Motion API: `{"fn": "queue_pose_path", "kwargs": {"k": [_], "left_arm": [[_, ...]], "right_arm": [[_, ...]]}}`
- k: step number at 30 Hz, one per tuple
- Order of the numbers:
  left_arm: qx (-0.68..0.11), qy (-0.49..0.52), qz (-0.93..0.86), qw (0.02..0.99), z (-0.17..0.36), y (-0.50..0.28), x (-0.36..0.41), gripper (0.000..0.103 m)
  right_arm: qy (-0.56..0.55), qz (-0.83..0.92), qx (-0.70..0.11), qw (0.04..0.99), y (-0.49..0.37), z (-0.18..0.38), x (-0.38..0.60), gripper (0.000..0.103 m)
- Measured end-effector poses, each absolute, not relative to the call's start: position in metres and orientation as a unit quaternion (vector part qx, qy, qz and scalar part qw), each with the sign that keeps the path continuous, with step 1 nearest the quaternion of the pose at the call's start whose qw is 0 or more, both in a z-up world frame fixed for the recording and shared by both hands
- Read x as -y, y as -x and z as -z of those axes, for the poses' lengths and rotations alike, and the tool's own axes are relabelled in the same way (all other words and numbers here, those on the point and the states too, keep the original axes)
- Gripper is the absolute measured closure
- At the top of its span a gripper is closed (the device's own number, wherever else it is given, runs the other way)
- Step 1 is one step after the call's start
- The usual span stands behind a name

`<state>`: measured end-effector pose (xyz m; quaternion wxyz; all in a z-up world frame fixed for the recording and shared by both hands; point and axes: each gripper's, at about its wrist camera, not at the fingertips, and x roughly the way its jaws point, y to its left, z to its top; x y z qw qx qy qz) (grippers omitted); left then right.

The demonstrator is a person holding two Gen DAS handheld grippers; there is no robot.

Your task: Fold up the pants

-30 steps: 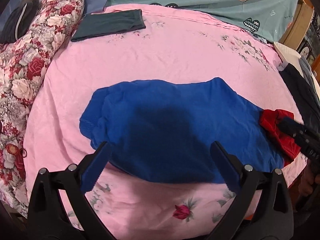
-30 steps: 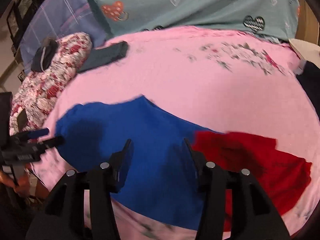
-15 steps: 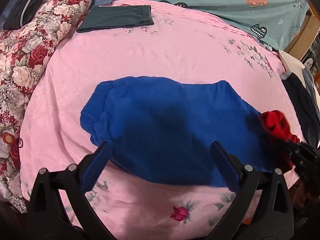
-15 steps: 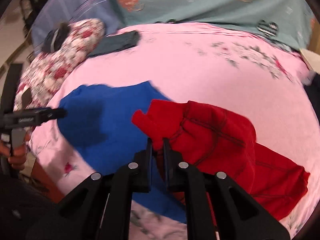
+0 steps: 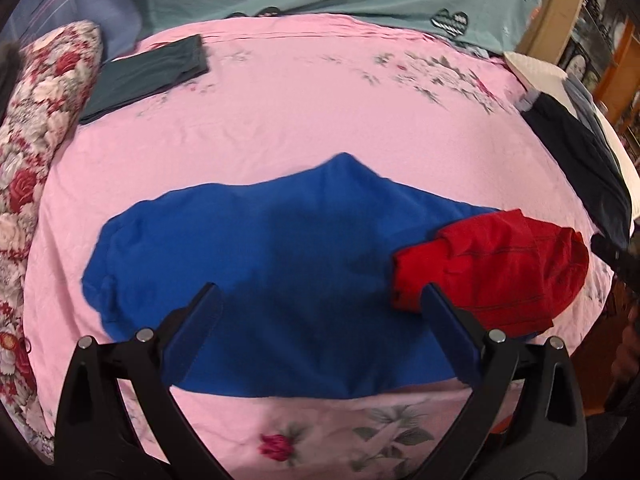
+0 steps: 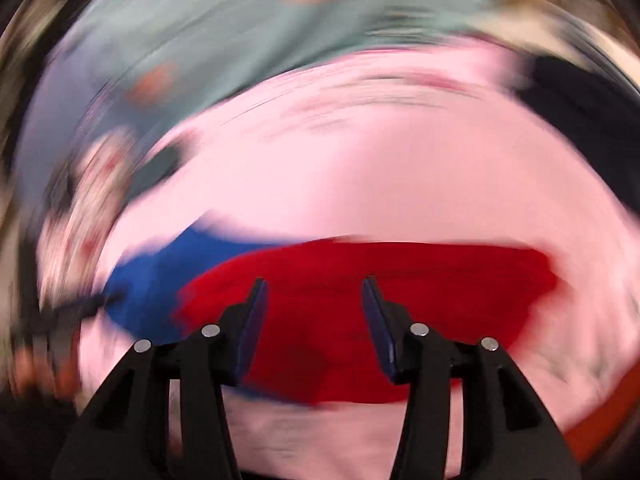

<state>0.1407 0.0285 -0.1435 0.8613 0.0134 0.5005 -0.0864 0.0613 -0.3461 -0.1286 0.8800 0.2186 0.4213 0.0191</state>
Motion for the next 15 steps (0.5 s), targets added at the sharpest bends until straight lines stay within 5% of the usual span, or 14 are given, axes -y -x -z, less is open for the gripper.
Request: {"fn": "queue_pose_path", "kwargs": {"k": [8, 14, 15], "left_arm": [[-0.497, -0.052, 0.096, 0.861, 0.133, -0.144, 0.002, 0.002], [-0.498, -0.058, 0.081, 0.861, 0.127, -0.145, -0.007, 0.002], [-0.497, -0.061, 0.079, 0.862, 0.126, -0.145, -0.010, 0.002]], "right_arm": [[-0.388, 0.103, -0.441, 0.803, -0.044, 0.203, 0.457, 0.060], [-0.394, 0.103, -0.444, 0.798, -0.046, 0.216, 0.454, 0.078], [-0.394, 0.104, -0.445, 0.797, -0.050, 0.213, 0.451, 0.088]]}}
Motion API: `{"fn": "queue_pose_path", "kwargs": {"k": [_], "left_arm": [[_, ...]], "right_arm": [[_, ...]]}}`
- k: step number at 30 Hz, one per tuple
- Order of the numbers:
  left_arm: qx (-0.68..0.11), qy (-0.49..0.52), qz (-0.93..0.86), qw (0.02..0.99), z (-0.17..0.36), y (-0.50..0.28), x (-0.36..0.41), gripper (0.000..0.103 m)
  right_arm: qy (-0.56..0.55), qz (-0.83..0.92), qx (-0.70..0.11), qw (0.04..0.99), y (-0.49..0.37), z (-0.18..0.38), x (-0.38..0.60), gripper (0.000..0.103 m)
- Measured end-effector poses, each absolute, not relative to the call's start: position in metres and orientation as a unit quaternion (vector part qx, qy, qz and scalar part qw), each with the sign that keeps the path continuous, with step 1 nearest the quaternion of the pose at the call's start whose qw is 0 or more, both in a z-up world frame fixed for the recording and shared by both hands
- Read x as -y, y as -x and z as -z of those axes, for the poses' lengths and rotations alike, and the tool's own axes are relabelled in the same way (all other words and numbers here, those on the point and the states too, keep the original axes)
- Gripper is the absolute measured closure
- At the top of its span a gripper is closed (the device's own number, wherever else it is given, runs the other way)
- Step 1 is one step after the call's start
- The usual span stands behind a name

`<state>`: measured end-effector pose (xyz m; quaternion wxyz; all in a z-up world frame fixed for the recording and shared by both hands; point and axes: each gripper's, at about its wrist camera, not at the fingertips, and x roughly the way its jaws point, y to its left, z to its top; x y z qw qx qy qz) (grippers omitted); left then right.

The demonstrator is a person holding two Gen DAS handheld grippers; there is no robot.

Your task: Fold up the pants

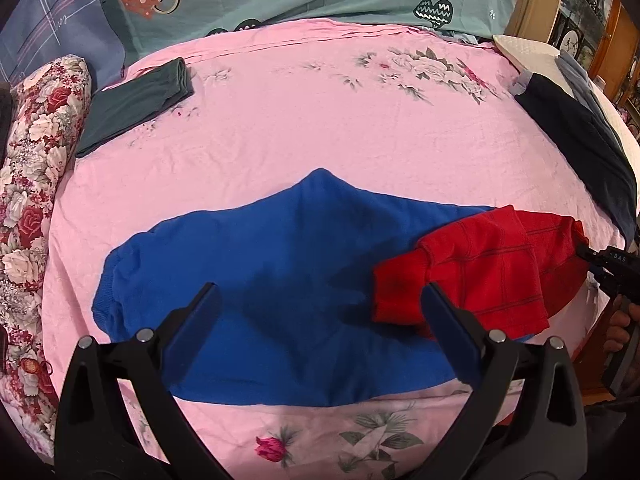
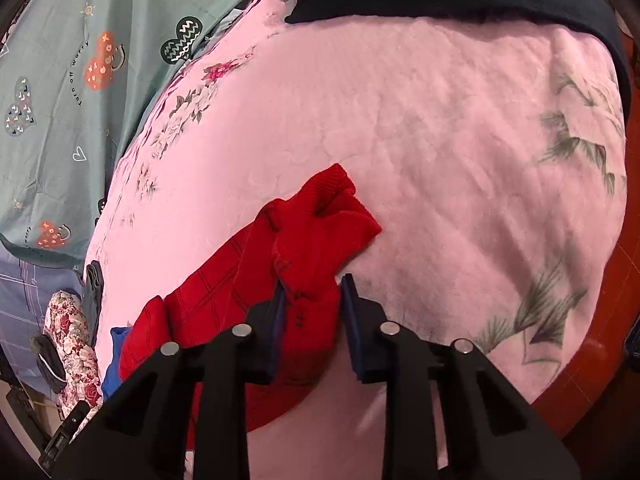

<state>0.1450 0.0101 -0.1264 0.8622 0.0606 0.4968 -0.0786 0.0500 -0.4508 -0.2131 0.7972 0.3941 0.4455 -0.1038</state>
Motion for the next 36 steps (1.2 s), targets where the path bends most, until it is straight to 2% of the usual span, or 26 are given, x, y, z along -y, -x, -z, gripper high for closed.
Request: {"fn": "queue_pose_path", "kwargs": {"k": [2, 4, 8, 11, 15, 19, 21, 23, 25, 26, 27, 28, 32, 33, 34, 36], "left_arm": [[-0.493, -0.066, 0.069, 0.865, 0.124, -0.146, -0.016, 0.002], [-0.488, -0.058, 0.056, 0.869, 0.121, -0.147, -0.030, 0.002], [-0.486, -0.038, 0.032, 0.872, 0.119, -0.148, -0.056, 0.002], [-0.487, -0.020, 0.018, 0.873, 0.119, -0.145, -0.077, 0.002], [-0.488, -0.007, 0.004, 0.873, 0.122, -0.134, -0.103, 0.002], [-0.493, 0.010, -0.011, 0.870, 0.128, -0.122, -0.133, 0.002], [-0.494, 0.019, -0.013, 0.869, 0.131, -0.118, -0.149, 0.002], [-0.493, 0.023, -0.014, 0.870, 0.133, -0.116, -0.157, 0.002], [-0.493, 0.026, -0.012, 0.869, 0.136, -0.118, -0.165, 0.002], [-0.493, 0.027, -0.009, 0.870, 0.136, -0.119, -0.167, 0.002], [-0.491, 0.029, -0.006, 0.870, 0.136, -0.121, -0.169, 0.002], [-0.489, 0.032, -0.002, 0.872, 0.135, -0.122, -0.170, 0.002], [-0.485, 0.038, 0.022, 0.874, 0.136, -0.127, -0.172, 0.002], [-0.484, 0.034, 0.029, 0.874, 0.136, -0.129, -0.172, 0.002], [-0.483, 0.031, 0.033, 0.874, 0.137, -0.130, -0.172, 0.002], [-0.484, 0.030, 0.042, 0.874, 0.138, -0.132, -0.174, 0.002]], "right_arm": [[-0.413, 0.092, -0.435, 0.795, -0.049, 0.210, 0.452, 0.089], [-0.382, 0.085, -0.418, 0.820, -0.050, 0.188, 0.437, 0.089], [-0.232, 0.022, -0.378, 0.896, -0.063, 0.121, 0.365, 0.089], [-0.105, -0.059, -0.355, 0.927, -0.073, 0.095, 0.285, 0.089], [0.019, -0.163, -0.370, 0.915, -0.078, 0.111, 0.189, 0.089], [0.132, -0.210, -0.442, 0.862, -0.084, 0.181, 0.126, 0.088], [0.165, -0.208, -0.454, 0.851, -0.084, 0.196, 0.121, 0.085], [0.175, -0.212, -0.465, 0.842, -0.084, 0.188, 0.120, 0.080], [0.158, -0.222, -0.474, 0.837, -0.083, 0.167, 0.127, 0.067], [0.136, -0.238, -0.469, 0.840, -0.083, 0.153, 0.131, 0.063], [0.108, -0.257, -0.461, 0.842, -0.081, 0.139, 0.135, 0.054], [0.072, -0.280, -0.453, 0.843, -0.082, 0.121, 0.138, 0.053], [-0.037, -0.255, -0.428, 0.866, -0.091, 0.093, 0.161, 0.053], [-0.053, -0.225, -0.430, 0.873, -0.097, 0.096, 0.167, 0.057], [-0.066, -0.185, -0.433, 0.880, -0.106, 0.105, 0.173, 0.069], [-0.080, -0.128, -0.445, 0.883, -0.120, 0.126, 0.177, 0.077]]}}
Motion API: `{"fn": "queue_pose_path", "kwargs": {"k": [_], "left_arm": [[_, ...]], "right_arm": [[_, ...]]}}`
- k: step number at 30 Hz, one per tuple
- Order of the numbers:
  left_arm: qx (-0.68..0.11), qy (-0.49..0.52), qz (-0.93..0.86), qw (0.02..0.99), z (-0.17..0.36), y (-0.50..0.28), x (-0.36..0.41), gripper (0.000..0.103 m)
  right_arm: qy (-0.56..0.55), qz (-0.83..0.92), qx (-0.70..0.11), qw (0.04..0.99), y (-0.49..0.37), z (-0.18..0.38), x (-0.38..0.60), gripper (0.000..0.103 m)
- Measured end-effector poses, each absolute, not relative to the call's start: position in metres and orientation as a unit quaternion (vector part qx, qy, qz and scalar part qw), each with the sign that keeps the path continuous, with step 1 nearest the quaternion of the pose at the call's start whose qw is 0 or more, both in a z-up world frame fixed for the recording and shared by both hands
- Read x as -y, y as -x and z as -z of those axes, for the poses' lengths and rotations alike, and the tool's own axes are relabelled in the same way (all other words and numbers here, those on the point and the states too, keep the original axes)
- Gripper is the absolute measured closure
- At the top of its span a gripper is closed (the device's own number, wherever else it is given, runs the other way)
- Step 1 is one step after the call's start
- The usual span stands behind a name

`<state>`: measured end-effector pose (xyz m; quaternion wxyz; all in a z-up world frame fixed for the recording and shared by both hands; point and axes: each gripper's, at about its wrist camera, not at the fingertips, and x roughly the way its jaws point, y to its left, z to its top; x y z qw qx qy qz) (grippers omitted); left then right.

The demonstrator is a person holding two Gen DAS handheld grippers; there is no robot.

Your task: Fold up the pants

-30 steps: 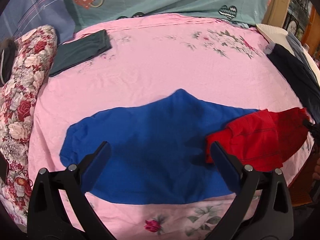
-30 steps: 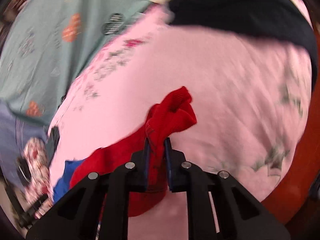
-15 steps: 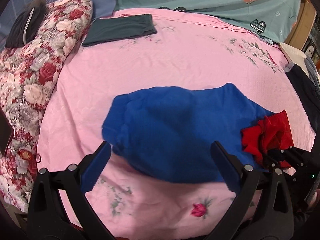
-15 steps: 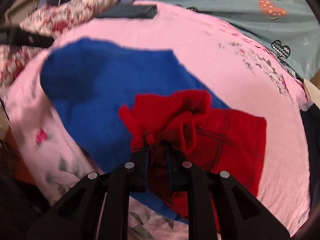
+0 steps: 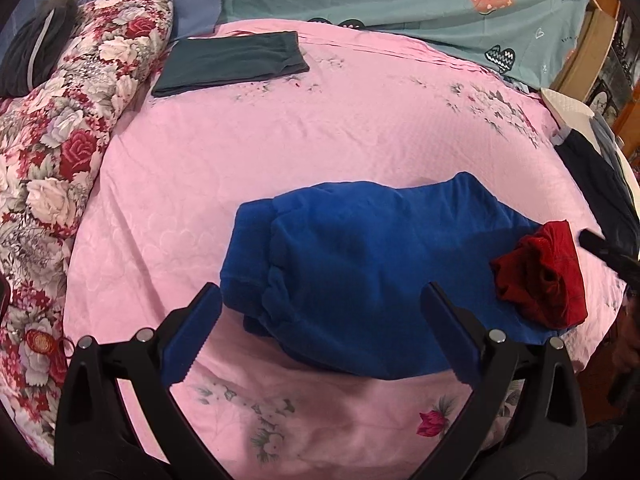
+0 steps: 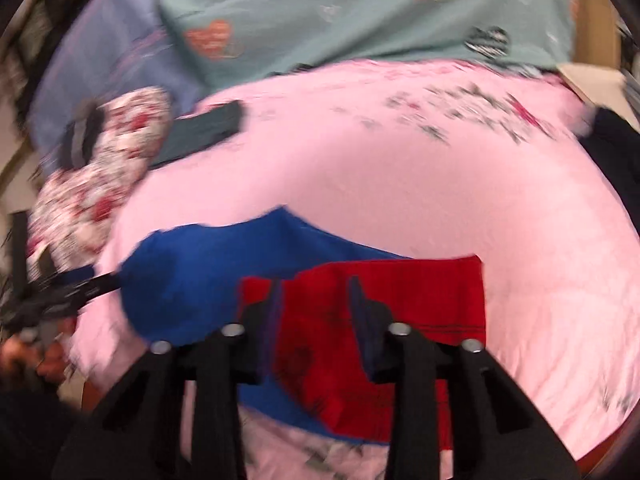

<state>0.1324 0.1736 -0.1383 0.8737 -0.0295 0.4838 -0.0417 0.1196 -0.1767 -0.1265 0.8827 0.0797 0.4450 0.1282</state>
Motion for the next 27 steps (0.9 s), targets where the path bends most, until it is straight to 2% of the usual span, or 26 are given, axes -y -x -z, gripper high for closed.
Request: {"fn": "queue_pose_path", "kwargs": {"k": [1, 3, 4, 5, 7, 9, 12, 19, 27], "left_arm": [[-0.485, 0.031, 0.047, 0.873, 0.139, -0.134, -0.175, 0.002], [-0.485, 0.032, 0.054, 0.872, 0.140, -0.136, -0.177, 0.002], [-0.486, 0.031, 0.057, 0.872, 0.142, -0.136, -0.178, 0.002], [-0.487, 0.029, 0.059, 0.871, 0.143, -0.137, -0.178, 0.002], [-0.488, 0.022, 0.060, 0.871, 0.143, -0.139, -0.182, 0.002], [-0.480, 0.015, 0.049, 0.876, 0.140, -0.140, -0.193, 0.002], [-0.477, 0.030, 0.022, 0.878, 0.137, -0.146, -0.226, 0.002], [-0.476, 0.093, -0.028, 0.874, 0.134, -0.160, -0.304, 0.002], [-0.464, 0.139, -0.065, 0.872, 0.132, -0.155, -0.340, 0.002]], "right_arm": [[-0.089, -0.110, -0.458, 0.877, -0.126, 0.142, 0.174, 0.081], [-0.072, -0.110, -0.497, 0.858, -0.134, 0.175, 0.155, 0.081], [-0.025, -0.109, -0.521, 0.846, -0.135, 0.196, 0.137, 0.082], [0.012, -0.101, -0.505, 0.857, -0.131, 0.202, 0.128, 0.082], [0.054, -0.081, -0.500, 0.861, -0.127, 0.197, 0.118, 0.080], [0.035, -0.064, -0.505, 0.860, -0.125, 0.177, 0.119, 0.077], [0.002, -0.096, -0.464, 0.881, -0.112, 0.141, 0.112, 0.052], [0.083, -0.264, -0.440, 0.854, -0.103, 0.126, 0.005, 0.049], [0.177, -0.355, -0.425, 0.813, -0.101, 0.146, -0.112, 0.049]]}}
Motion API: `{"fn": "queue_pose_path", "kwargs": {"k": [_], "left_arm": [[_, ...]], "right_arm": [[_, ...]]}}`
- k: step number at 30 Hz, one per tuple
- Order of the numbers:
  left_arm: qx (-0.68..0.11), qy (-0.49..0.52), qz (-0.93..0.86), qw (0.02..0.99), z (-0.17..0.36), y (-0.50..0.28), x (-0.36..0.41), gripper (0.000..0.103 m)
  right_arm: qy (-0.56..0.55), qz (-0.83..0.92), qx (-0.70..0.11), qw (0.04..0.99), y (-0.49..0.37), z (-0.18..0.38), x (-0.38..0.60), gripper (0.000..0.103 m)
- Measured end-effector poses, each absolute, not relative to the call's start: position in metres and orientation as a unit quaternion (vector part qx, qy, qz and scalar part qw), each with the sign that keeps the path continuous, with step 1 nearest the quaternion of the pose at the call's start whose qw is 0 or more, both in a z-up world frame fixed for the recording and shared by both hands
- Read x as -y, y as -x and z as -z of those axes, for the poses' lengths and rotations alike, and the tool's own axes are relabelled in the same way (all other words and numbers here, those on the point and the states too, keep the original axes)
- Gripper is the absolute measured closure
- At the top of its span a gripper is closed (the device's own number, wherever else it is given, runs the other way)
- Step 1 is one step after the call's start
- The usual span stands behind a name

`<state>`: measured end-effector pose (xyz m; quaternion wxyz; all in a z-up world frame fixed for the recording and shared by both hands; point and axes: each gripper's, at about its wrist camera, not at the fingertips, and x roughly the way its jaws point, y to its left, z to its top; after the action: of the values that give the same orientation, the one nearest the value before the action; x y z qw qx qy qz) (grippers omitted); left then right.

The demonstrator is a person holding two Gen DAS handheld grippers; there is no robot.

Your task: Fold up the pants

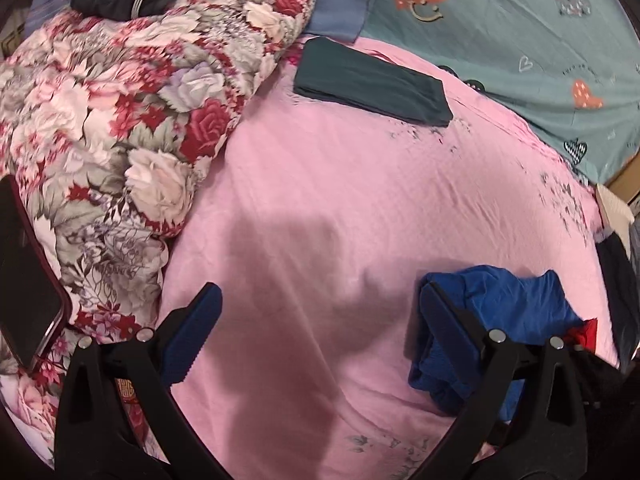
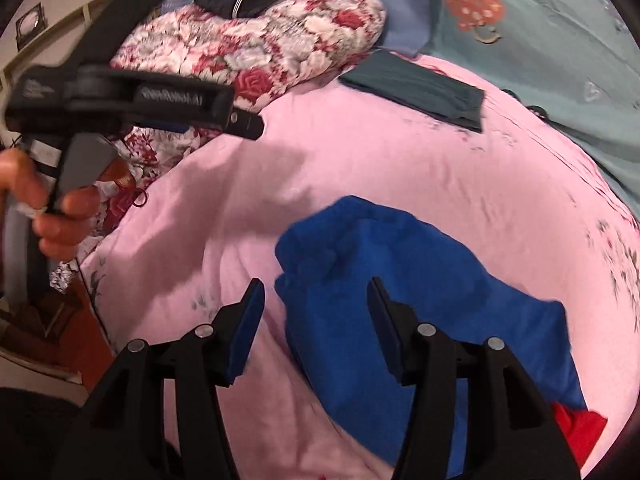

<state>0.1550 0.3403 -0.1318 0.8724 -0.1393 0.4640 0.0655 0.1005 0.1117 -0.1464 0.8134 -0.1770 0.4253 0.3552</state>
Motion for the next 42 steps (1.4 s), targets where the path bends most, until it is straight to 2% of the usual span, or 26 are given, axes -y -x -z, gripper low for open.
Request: {"fn": "queue_pose_path", "kwargs": {"k": [4, 9, 13, 15, 19, 26, 33, 38, 39, 42], "left_arm": [[-0.471, 0.142, -0.060, 0.869, 0.138, -0.146, -0.343, 0.002], [-0.483, 0.163, -0.052, 0.859, 0.149, -0.138, -0.351, 0.002], [-0.488, 0.186, -0.035, 0.852, 0.153, -0.144, -0.350, 0.002], [-0.490, 0.201, -0.011, 0.848, 0.152, -0.149, -0.346, 0.002], [-0.510, 0.250, 0.068, 0.820, 0.156, -0.163, -0.327, 0.002], [-0.560, 0.382, 0.216, 0.703, 0.183, -0.185, -0.273, 0.002], [-0.561, 0.392, 0.249, 0.686, 0.175, -0.186, -0.240, 0.002], [-0.566, 0.361, 0.224, 0.707, 0.170, -0.193, -0.220, 0.003], [-0.564, 0.353, 0.214, 0.715, 0.170, -0.194, -0.215, 0.005], [-0.559, 0.332, 0.222, 0.726, 0.165, -0.192, -0.202, 0.036]], "right_arm": [[0.214, -0.343, -0.464, 0.788, -0.112, 0.184, -0.137, 0.048], [0.291, -0.334, -0.438, 0.782, -0.096, 0.200, -0.147, 0.046], [0.248, -0.332, -0.449, 0.791, -0.106, 0.195, -0.131, 0.079], [0.190, -0.329, -0.464, 0.800, -0.115, 0.180, -0.118, 0.084], [0.139, -0.319, -0.439, 0.828, -0.111, 0.149, -0.098, 0.085], [0.165, -0.302, -0.399, 0.850, -0.093, 0.135, -0.085, 0.085], [0.143, -0.291, -0.405, 0.855, -0.092, 0.136, -0.067, 0.085], [0.144, -0.300, -0.395, 0.856, -0.087, 0.134, -0.063, 0.085], [0.144, -0.300, -0.393, 0.857, -0.086, 0.133, -0.062, 0.085], [0.143, -0.300, -0.387, 0.860, -0.085, 0.130, -0.055, 0.085]]}}
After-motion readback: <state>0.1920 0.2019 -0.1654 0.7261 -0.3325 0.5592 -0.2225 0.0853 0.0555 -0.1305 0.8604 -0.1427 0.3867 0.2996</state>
